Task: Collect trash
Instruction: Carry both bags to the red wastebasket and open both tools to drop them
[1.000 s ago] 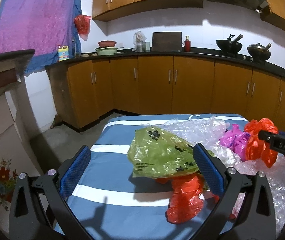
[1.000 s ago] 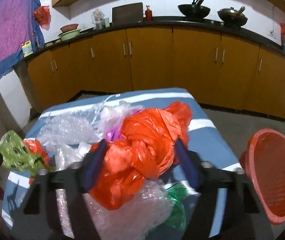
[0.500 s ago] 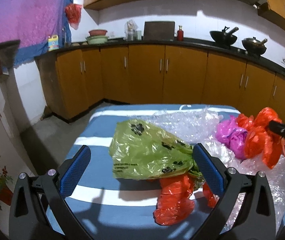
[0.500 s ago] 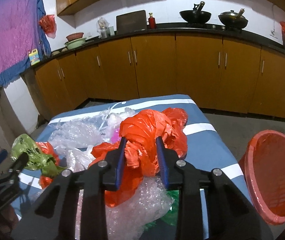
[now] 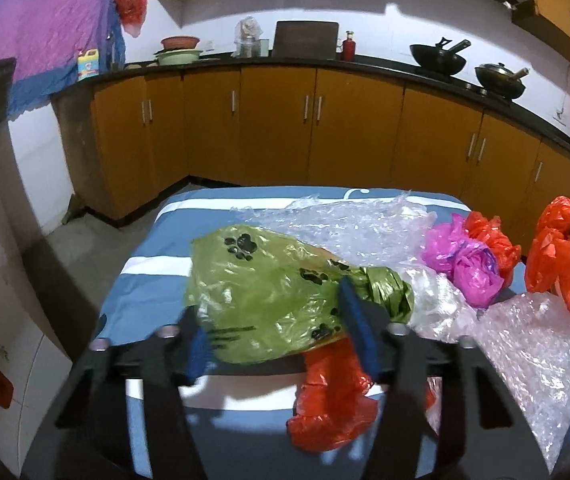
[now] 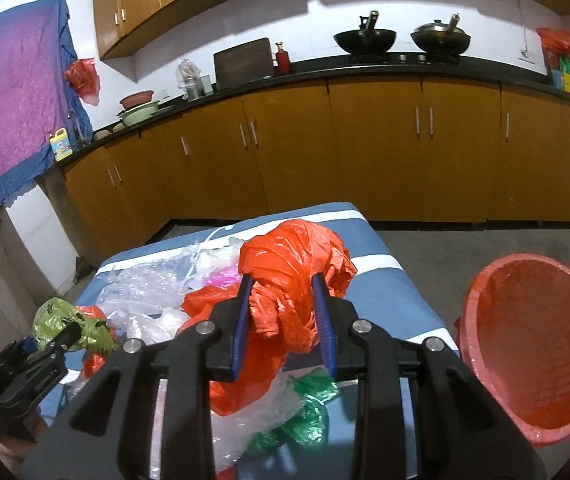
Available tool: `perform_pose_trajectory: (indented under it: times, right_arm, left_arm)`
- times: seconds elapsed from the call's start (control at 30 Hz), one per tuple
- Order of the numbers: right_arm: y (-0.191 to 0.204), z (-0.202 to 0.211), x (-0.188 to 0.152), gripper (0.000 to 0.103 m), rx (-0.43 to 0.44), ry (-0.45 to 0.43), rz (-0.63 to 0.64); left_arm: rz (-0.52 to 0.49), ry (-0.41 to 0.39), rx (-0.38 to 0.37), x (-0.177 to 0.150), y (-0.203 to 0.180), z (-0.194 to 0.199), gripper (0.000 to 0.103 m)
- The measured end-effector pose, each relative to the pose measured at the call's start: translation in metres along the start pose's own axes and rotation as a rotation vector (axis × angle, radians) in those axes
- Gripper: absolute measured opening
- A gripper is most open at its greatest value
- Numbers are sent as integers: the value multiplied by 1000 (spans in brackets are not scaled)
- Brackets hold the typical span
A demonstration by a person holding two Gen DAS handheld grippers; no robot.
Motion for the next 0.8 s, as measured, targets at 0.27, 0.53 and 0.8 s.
perform_pose_trajectory:
  times: [0.27,0.53,0.8]
  right_arm:
    - [3,1,-6,30,-4,4,11]
    - [3,3,-7,30,-3,3,12]
    - [0,16,-4,30,5,-14,10]
  left_arm:
    - [-10,-17,-37,4,-5,5,4]
    - [-12,-56,-71,9,-9,22,2]
    - [-21,-122,-98,32,-18,49,2]
Point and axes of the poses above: each gripper's, at about its wrist camera, not at the fingertips, and z roughly against the way its jaws point, y to its left, x to its top, the point moved 8 cm from there along -z, roughly the way its jaws point, and after that the axes turned 10 degrees about y, right-handed, at the moved point
